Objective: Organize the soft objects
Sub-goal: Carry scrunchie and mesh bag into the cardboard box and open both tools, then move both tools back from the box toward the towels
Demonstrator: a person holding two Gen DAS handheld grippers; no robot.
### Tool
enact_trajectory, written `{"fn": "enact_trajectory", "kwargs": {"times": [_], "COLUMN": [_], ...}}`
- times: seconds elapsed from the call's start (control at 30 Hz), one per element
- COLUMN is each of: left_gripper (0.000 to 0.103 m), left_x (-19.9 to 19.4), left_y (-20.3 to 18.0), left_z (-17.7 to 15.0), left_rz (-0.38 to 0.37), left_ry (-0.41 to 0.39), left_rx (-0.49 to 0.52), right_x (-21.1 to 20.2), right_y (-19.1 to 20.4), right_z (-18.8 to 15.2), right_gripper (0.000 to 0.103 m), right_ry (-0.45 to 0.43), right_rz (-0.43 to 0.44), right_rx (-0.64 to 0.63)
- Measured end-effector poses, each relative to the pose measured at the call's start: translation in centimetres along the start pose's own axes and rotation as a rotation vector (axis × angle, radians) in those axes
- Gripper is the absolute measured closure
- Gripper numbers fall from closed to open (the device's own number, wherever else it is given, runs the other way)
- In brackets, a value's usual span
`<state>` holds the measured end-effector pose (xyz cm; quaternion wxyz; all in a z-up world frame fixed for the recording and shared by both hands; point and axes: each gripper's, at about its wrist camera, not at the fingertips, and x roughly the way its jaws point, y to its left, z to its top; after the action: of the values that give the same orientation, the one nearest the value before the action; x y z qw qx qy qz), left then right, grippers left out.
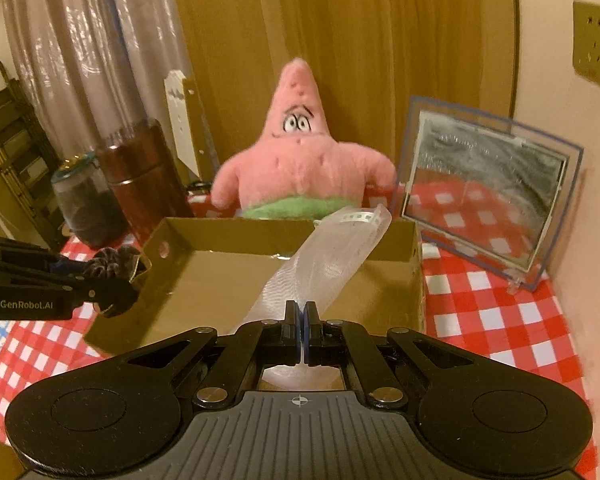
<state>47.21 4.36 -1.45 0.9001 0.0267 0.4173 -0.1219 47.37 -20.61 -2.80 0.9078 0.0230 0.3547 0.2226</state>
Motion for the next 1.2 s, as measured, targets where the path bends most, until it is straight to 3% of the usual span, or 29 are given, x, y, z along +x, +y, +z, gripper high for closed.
{"fn": "enact_trajectory", "kwargs": {"times": [0.1, 0.2, 0.47, 0.6, 0.63, 0.67, 0.73, 0.93, 1.2], "left_gripper": [0.071, 0.047, 0.045, 0.045, 0.045, 0.045, 0.042, 0.041, 0.039], "left_x": [1.8, 3.1, 2.6, 1.6, 1.4, 1.1, 0.5, -2.4, -9.8], "left_y": [0.4, 0.6, 0.9, 0.7, 0.6, 0.6, 0.5, 0.6, -0.7], "left_z": [0.3, 0.4, 0.5, 0.4, 0.4, 0.4, 0.3, -0.1, -1.4], "left_rz": [-0.006, 0.014, 0.007, 0.002, 0.007, 0.011, 0.012, 0.010, 0.027], "left_ry": [0.035, 0.058, 0.033, 0.022, 0.019, 0.017, 0.012, -0.012, -0.097], "left_rx": [0.012, 0.019, 0.008, 0.010, 0.013, 0.016, 0.017, -0.005, -0.011], "right_x": [1.4, 2.6, 3.7, 4.3, 4.3, 4.2, 3.7, 1.3, -4.6], "right_y": [-0.4, -0.8, -1.3, -1.3, -1.4, -1.5, -1.4, -0.5, 1.7], "right_z": [0.0, -0.1, -0.6, -0.5, -0.5, -0.4, -0.3, 0.3, 0.2], "right_gripper": [0.101, 0.101, 0.101, 0.099, 0.089, 0.066, 0.037, 0.037, 0.037], "right_ry": [0.018, 0.035, 0.067, 0.092, 0.094, 0.094, 0.080, 0.062, 0.047], "right_rz": [0.000, -0.005, -0.010, 0.027, 0.038, 0.040, 0.030, 0.026, 0.000], "right_rx": [0.010, 0.020, 0.036, 0.040, 0.049, 0.060, 0.071, 0.054, 0.021]}}
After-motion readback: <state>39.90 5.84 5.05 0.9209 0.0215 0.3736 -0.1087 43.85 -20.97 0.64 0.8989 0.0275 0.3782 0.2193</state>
